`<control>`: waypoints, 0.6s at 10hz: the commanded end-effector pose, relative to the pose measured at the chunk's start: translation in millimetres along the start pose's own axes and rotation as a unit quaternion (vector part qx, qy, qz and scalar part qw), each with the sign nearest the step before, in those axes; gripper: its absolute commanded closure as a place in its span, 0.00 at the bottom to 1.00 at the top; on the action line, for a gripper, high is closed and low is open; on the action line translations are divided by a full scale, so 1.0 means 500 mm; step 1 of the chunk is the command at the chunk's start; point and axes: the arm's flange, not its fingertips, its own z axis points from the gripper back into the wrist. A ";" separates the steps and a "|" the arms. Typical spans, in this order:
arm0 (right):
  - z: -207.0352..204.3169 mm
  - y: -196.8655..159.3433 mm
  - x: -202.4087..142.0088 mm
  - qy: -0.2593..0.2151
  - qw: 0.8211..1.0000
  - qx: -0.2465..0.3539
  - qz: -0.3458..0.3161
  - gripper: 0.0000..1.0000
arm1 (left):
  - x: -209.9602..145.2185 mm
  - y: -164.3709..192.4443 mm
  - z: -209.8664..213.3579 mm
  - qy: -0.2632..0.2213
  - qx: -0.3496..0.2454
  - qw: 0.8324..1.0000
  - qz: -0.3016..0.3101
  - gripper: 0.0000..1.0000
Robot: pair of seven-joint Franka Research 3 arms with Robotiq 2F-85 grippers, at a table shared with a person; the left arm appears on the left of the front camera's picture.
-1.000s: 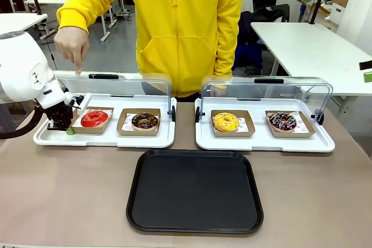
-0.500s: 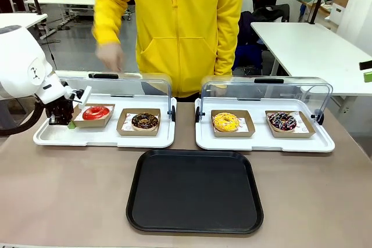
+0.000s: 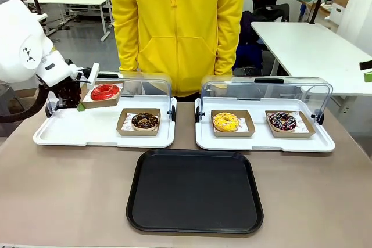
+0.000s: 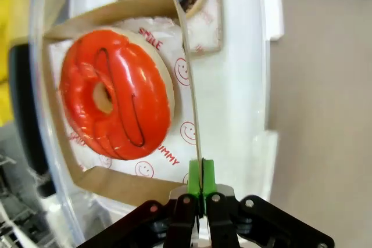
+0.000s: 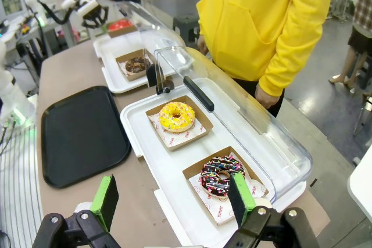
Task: Move the first donut from the left to the tray.
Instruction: Pick up the Paper togo box containing the Donut indicated by the person and place it on the Handle tray.
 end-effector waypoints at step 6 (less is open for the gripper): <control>0.001 0.001 0.005 -0.008 1.000 0.000 0.005 0.00 | 0.170 -0.279 0.042 -0.014 -0.037 0.997 -0.063 0.98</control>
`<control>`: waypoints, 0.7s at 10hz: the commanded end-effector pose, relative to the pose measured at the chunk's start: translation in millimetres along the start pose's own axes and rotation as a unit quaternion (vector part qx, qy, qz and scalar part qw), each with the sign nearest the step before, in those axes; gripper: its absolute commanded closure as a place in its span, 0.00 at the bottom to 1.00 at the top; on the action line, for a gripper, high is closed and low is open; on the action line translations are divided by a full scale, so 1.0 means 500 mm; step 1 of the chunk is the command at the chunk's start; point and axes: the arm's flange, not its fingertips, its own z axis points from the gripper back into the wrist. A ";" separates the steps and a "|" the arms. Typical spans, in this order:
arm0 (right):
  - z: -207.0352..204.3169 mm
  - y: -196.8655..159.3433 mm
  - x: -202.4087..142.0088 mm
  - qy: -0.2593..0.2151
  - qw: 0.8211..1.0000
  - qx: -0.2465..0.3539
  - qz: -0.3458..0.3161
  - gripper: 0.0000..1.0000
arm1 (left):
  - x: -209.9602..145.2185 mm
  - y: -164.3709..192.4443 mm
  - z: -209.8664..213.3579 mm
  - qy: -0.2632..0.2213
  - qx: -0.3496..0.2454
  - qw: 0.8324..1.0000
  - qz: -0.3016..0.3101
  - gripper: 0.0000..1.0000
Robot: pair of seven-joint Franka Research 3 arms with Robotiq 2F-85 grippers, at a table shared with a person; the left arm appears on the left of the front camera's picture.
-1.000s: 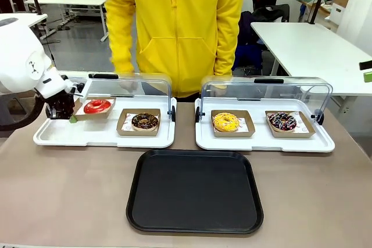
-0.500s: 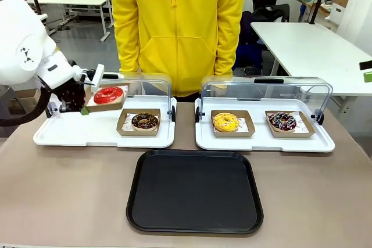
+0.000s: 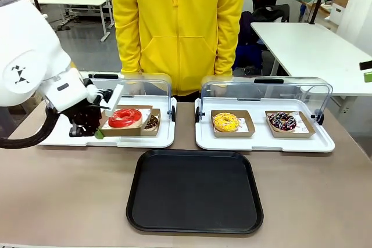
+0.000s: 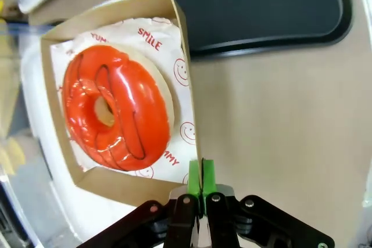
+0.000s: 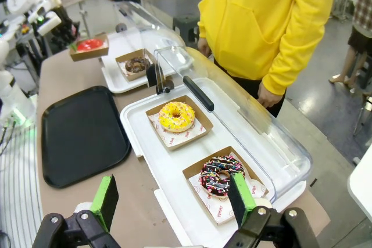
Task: Move the first donut from the left to the tray.
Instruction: Pick up the Paper togo box containing the Donut indicated by the person and place it on the Handle tray.
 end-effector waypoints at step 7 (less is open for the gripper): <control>0.000 0.001 0.005 -0.008 1.000 0.001 0.005 0.00 | 0.111 -0.051 -0.010 0.013 0.024 0.999 -0.034 0.98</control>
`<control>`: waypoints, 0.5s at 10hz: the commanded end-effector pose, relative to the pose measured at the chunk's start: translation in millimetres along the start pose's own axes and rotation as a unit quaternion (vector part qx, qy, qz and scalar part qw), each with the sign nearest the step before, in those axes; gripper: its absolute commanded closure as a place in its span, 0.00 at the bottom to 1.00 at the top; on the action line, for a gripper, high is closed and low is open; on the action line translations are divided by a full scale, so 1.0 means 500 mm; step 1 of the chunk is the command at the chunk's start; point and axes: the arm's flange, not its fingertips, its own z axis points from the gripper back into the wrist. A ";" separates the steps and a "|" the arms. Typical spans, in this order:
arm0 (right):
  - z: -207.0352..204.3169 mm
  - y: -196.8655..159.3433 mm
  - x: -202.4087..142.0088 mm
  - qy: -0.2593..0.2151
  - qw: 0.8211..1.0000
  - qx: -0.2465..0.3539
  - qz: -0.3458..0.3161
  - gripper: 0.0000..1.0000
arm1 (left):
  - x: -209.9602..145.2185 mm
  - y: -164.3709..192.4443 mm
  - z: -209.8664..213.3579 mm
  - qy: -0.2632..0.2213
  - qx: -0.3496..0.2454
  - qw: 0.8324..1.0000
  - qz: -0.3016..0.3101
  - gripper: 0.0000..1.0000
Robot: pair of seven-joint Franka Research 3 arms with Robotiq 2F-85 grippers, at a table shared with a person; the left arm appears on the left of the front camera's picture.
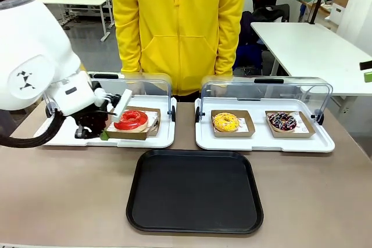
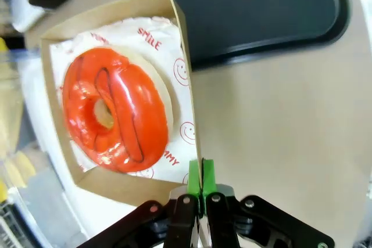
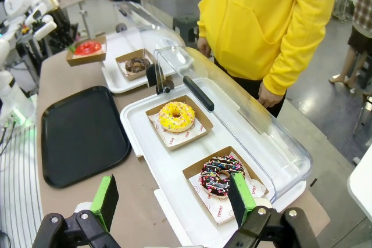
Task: Move the first donut from the left to the tray.
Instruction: Pick up the Paper togo box containing the Donut indicated by the person and place it on the Handle tray.
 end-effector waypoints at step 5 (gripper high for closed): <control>0.000 0.001 0.006 -0.008 1.000 0.001 0.005 0.00 | 0.311 -0.187 -0.073 0.020 0.028 0.999 0.040 0.98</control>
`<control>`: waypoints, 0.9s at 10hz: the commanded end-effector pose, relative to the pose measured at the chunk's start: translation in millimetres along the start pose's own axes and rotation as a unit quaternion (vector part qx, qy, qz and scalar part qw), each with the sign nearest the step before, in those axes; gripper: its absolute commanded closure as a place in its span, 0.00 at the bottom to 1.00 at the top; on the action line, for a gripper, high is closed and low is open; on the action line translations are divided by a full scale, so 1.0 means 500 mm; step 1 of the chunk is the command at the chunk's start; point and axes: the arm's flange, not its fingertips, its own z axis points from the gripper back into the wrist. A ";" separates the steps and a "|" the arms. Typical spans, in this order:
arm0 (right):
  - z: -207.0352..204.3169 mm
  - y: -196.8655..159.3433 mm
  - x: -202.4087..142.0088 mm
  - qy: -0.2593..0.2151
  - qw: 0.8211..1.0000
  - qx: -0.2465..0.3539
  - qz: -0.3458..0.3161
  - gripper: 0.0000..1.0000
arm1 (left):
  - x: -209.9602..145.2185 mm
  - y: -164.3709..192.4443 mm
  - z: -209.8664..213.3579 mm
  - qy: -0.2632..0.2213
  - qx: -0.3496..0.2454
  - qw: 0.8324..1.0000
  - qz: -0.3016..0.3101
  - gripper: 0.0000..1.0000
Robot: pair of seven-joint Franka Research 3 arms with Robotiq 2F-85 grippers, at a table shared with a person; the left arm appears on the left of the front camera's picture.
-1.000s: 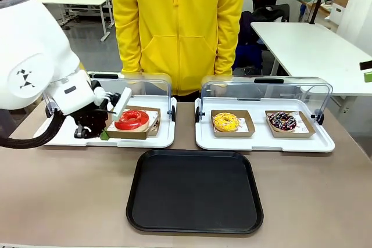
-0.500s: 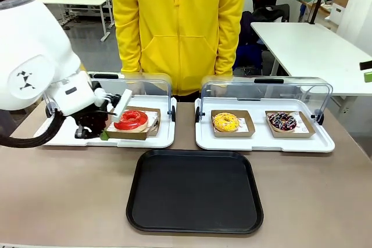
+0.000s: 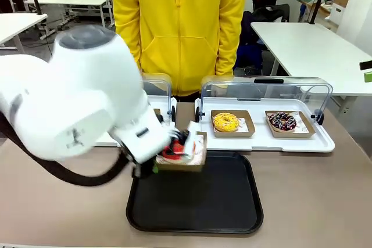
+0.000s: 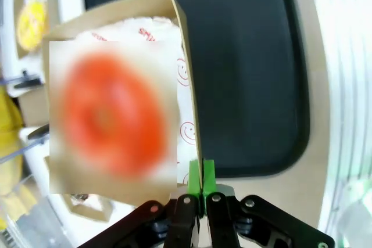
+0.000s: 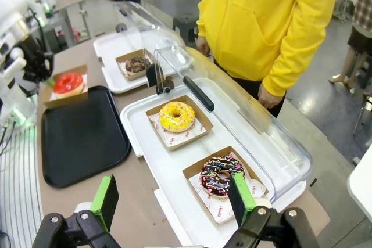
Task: Move the first donut from the left to the tray.
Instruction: Pick up the Paper togo box containing the Donut indicated by the person and place it on the Handle tray.
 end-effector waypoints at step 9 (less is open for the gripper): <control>0.000 0.001 0.005 -0.008 1.000 0.001 0.005 0.00 | 0.049 -0.139 -0.163 0.040 0.025 0.999 0.026 0.98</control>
